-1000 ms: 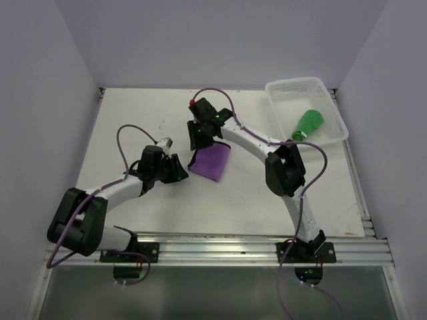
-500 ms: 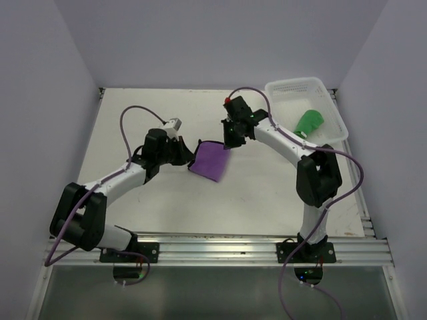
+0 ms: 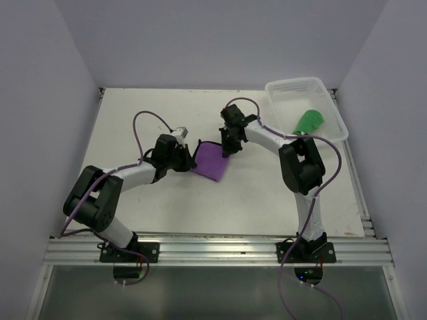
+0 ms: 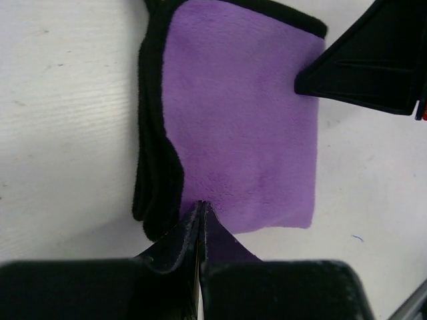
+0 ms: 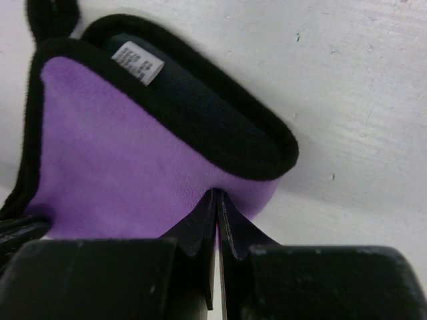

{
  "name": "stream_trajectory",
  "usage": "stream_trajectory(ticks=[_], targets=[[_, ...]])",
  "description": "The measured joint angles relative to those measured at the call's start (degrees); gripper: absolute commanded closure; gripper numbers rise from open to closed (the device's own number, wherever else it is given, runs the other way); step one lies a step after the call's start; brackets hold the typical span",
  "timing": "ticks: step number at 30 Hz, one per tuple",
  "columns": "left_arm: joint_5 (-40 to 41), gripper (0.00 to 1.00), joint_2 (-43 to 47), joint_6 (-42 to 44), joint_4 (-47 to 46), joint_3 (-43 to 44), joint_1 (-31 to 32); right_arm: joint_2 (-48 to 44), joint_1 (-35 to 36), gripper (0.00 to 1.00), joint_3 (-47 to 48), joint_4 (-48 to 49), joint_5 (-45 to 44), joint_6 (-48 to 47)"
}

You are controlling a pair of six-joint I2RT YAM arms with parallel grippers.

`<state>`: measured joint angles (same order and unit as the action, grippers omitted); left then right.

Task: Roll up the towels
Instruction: Fold the towel

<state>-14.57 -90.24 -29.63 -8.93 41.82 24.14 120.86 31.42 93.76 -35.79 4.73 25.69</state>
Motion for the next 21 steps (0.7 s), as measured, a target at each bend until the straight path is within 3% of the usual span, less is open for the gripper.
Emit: stream_trajectory(ticks=[7,15,21], targets=[[5.7,1.0,-2.8,-0.9,0.3,-1.7,0.0,2.6,-1.0,0.92,0.0,0.9,1.5,0.0],[6.1,1.0,-2.8,-3.2,-3.9,-4.2,0.0,2.3,-1.0,0.83,0.6,0.6,2.1,-0.9],[6.0,1.0,-2.1,-4.3,-6.7,-6.1,0.0,-3.0,-0.1,0.89,0.5,-0.6,2.1,-2.0]])
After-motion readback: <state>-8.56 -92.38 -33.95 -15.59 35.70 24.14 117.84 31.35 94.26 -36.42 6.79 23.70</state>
